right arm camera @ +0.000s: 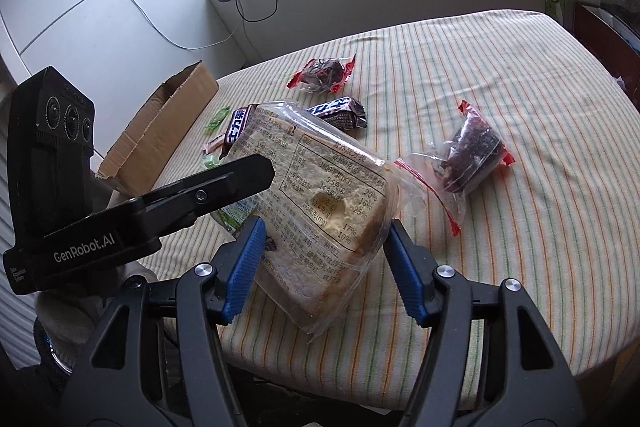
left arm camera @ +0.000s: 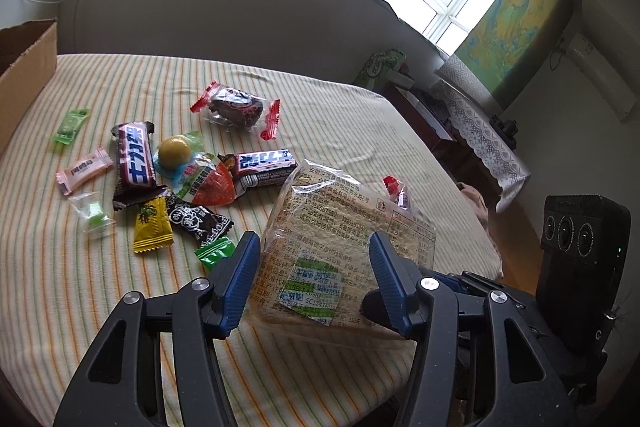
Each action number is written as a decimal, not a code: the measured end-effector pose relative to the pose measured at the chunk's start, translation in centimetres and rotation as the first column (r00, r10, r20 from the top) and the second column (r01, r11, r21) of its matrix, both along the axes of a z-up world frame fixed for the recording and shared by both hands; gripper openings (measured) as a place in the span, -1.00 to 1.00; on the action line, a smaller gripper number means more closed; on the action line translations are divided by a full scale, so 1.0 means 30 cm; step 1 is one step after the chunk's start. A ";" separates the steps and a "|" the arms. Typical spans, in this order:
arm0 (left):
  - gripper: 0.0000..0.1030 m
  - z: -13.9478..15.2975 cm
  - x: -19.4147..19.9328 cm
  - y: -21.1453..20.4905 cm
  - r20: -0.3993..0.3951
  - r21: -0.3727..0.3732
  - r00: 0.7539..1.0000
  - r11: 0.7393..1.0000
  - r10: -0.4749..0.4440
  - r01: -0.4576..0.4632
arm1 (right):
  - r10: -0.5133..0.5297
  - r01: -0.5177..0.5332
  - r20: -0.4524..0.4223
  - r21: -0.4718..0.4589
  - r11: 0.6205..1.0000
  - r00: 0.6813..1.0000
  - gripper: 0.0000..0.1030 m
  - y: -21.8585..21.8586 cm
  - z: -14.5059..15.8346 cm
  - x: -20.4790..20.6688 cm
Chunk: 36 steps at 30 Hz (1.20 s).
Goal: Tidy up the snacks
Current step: 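Lift the bread loaf with the right tool and carry it into the cardboard box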
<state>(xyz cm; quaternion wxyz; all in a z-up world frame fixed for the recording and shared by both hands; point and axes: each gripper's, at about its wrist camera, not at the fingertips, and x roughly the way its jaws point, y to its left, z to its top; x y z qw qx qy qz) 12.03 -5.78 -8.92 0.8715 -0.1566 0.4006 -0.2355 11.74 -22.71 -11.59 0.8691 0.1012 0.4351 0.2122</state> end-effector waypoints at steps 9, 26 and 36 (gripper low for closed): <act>0.08 0.043 -0.023 0.093 0.041 -0.010 0.997 0.998 0.069 -0.069 | 0.046 -0.045 0.053 -0.023 0.999 0.998 0.21 0.108 0.066 0.015; 0.09 0.139 -0.065 0.337 0.120 -0.022 0.966 0.974 0.227 -0.226 | 0.183 -0.176 0.150 -0.060 0.983 0.972 0.20 0.388 0.190 0.045; 0.09 0.191 -0.101 0.534 0.156 -0.040 0.924 0.937 0.349 -0.347 | 0.314 -0.301 0.197 -0.092 0.949 0.929 0.20 0.645 0.258 0.081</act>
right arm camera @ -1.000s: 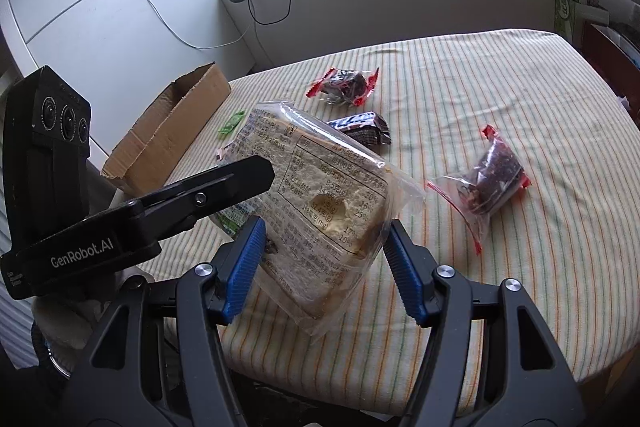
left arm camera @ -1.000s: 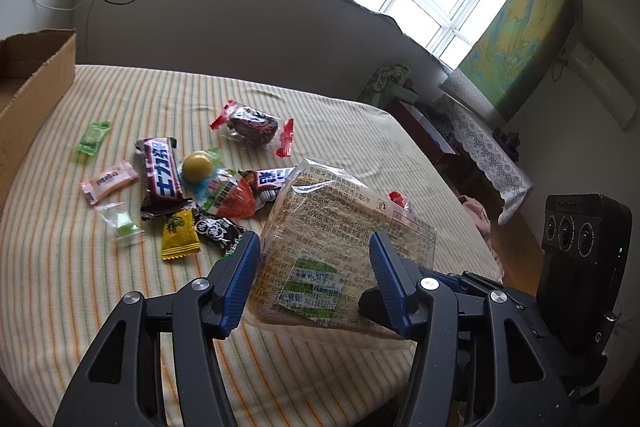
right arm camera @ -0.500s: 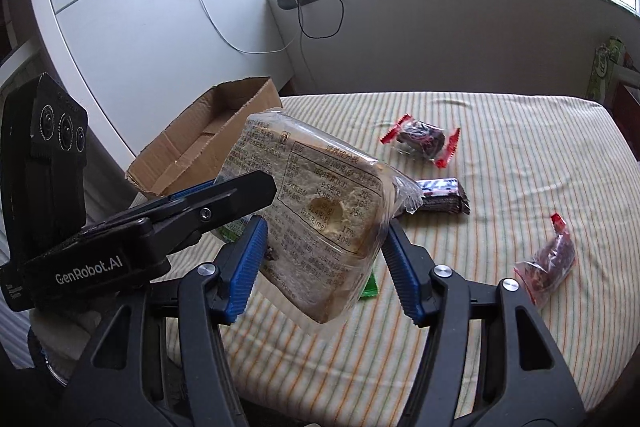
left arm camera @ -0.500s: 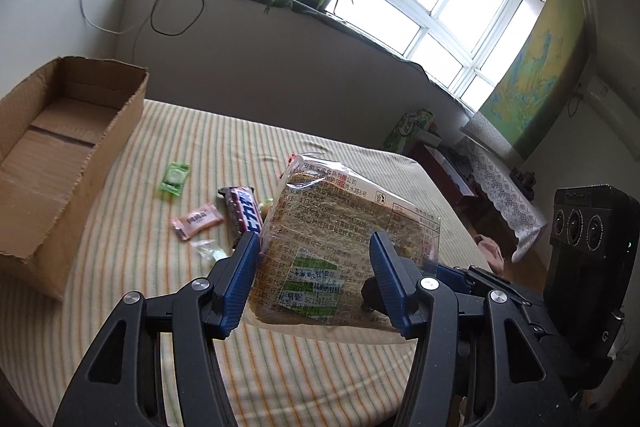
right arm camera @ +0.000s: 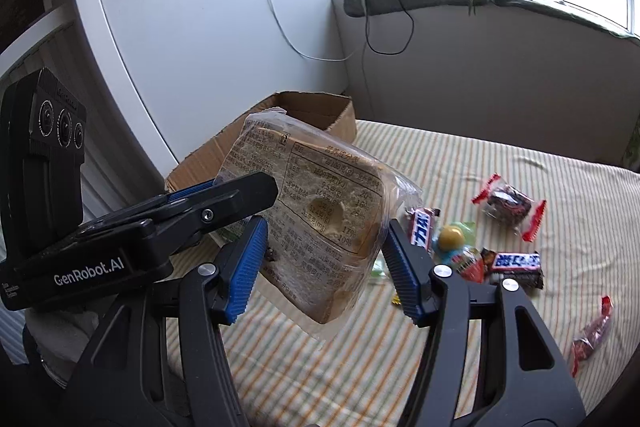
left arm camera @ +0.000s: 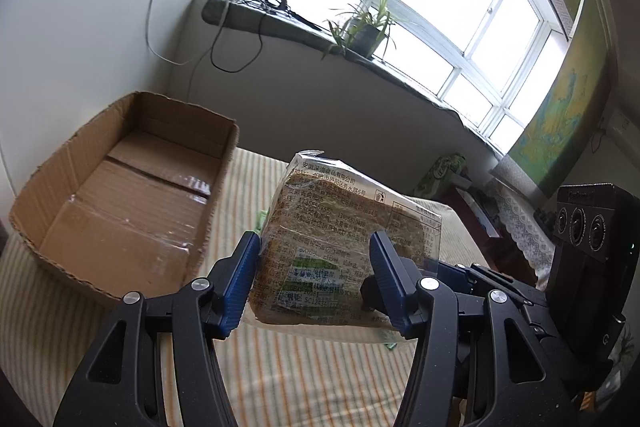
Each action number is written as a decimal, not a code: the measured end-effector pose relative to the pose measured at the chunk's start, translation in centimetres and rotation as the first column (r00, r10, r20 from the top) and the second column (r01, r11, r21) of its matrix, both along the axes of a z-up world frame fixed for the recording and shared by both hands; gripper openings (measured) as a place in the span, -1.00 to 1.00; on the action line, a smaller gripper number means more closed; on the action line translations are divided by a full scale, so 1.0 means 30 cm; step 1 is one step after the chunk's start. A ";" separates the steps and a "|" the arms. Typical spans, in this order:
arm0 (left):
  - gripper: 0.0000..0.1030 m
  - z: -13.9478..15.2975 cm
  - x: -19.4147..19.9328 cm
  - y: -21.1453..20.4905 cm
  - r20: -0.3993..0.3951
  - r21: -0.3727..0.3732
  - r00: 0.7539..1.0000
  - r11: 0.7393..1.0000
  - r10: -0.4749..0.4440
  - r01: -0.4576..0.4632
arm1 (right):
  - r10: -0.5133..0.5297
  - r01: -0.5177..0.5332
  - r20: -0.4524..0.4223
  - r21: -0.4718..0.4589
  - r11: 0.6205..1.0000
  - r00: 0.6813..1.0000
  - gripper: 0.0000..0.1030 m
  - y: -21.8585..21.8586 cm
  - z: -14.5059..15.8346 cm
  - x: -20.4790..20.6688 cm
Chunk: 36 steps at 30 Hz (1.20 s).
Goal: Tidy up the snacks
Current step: 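Lift the bread loaf with the right tool and carry it into the cardboard box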
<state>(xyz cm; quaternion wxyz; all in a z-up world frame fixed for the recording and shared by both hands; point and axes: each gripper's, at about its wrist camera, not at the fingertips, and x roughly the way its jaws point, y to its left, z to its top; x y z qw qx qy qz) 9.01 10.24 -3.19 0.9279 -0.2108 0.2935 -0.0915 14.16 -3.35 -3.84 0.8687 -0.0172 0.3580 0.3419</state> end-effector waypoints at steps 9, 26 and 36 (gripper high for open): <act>0.09 0.007 -0.022 0.213 0.009 0.002 0.991 0.991 0.133 -0.133 | 0.121 -0.121 0.016 -0.005 0.993 0.992 0.20 0.260 0.007 0.046; 0.08 -0.080 0.000 0.372 -0.062 -0.016 0.963 0.964 0.264 -0.265 | 0.210 -0.210 -0.011 -0.069 0.975 0.978 0.20 0.481 -0.081 0.130; 0.08 -0.073 -0.006 0.379 -0.061 0.007 0.954 0.956 0.295 -0.295 | 0.190 -0.187 0.018 -0.105 0.977 0.982 0.29 0.472 -0.080 0.112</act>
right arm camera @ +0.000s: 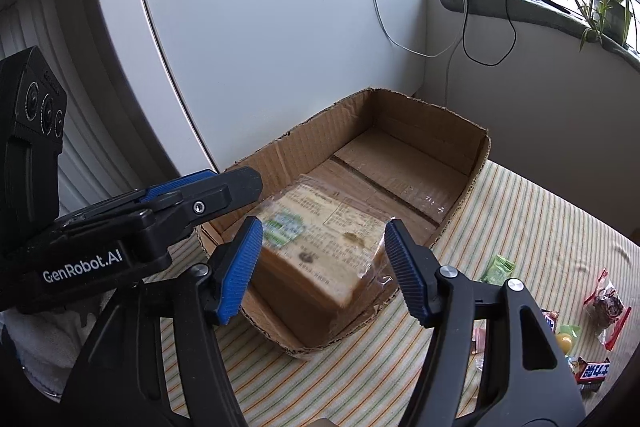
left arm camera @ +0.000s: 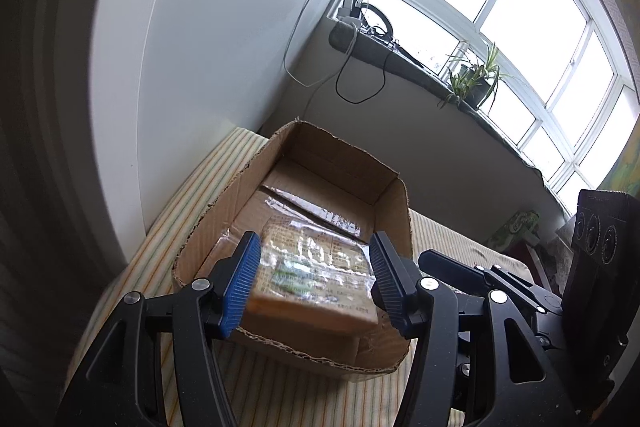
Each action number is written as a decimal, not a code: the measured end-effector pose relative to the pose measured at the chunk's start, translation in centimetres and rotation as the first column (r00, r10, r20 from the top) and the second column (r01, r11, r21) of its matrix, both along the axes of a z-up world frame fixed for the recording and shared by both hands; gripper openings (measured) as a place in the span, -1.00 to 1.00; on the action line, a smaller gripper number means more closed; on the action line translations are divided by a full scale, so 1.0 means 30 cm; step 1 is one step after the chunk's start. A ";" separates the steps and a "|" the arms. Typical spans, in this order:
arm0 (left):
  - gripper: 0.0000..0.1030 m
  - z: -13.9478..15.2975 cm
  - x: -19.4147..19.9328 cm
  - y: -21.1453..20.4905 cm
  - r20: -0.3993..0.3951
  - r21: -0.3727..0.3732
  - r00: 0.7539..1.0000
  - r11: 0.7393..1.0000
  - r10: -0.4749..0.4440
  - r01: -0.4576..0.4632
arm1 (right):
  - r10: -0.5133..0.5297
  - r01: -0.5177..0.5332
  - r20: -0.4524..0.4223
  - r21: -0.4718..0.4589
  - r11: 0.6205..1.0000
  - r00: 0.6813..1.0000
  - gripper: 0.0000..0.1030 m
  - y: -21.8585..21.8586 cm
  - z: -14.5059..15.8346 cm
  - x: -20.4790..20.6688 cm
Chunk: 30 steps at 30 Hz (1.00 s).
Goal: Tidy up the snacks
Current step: 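Lift the bread loaf with the right tool and carry it into the cardboard box, then open the right tool to release the loaf and withdraw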
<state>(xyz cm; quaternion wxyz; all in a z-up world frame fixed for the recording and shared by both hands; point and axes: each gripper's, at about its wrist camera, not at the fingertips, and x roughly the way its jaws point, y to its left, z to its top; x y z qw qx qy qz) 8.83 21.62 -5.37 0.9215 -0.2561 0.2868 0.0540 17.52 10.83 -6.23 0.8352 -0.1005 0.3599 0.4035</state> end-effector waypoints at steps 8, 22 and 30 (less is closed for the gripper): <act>0.08 0.022 -0.020 -0.015 0.020 -0.001 1.000 1.000 0.002 -0.002 | -0.032 0.031 0.019 0.013 0.999 0.999 0.29 -0.089 0.030 -0.028; 0.08 0.047 -0.058 -0.175 0.047 -0.005 0.995 0.996 -0.083 0.084 | -0.194 0.193 0.048 0.021 0.981 0.980 0.39 -0.482 0.060 -0.100; 0.08 0.041 -0.070 -0.301 0.043 -0.014 0.986 0.987 -0.160 0.161 | -0.361 0.364 0.085 -0.025 0.931 0.929 0.42 -0.800 0.050 -0.174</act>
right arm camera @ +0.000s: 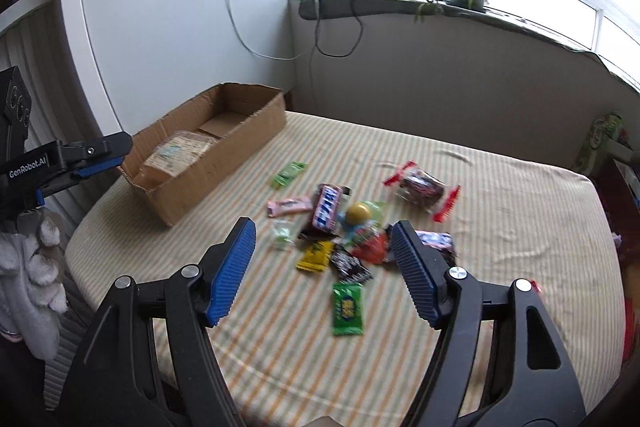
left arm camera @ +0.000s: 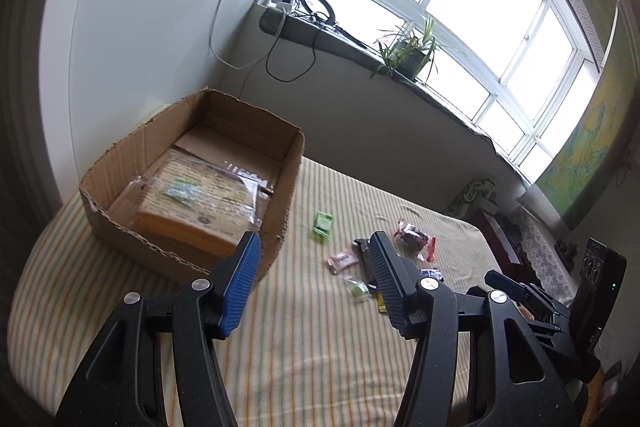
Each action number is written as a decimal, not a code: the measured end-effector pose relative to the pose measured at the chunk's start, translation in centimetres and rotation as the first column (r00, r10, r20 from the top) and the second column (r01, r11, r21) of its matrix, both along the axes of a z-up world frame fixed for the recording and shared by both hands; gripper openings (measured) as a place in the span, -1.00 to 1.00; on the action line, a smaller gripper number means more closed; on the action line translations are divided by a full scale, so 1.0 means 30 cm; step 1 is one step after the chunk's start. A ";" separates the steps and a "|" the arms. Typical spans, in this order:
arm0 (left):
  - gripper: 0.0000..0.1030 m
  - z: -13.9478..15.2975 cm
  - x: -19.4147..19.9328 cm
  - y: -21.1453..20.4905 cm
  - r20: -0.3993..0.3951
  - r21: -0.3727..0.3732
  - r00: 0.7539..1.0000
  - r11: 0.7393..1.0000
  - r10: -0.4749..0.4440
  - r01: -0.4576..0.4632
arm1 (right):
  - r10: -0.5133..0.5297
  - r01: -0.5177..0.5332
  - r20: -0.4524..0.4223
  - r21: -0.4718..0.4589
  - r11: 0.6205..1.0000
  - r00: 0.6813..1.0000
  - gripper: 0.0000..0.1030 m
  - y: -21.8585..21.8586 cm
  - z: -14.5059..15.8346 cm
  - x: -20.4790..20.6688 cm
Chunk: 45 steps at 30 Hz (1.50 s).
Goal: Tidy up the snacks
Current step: 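Open the right tool to release the loaf and withdraw, then close the right tool on the red-zip bag of dark cake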
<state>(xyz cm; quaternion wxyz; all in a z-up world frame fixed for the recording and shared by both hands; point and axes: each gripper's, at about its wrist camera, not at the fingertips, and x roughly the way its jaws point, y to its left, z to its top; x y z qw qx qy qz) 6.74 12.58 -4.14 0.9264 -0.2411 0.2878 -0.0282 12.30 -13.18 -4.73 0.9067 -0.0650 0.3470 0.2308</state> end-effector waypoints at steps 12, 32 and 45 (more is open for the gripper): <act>0.08 -0.065 0.017 -0.167 -0.056 0.013 0.994 0.995 -0.096 0.097 | -0.239 0.240 -0.058 0.006 0.971 0.969 0.43 -0.351 -0.074 -0.041; 0.07 -0.208 0.171 -0.323 -0.191 0.034 0.964 0.980 -0.185 0.195 | -0.329 0.361 -0.268 0.079 0.929 0.906 0.43 -0.517 -0.253 0.099; -0.25 -0.262 0.278 -0.340 -0.278 0.103 0.948 0.976 -0.158 0.193 | -0.339 0.377 -0.305 0.076 0.923 0.890 0.43 -0.513 -0.292 0.190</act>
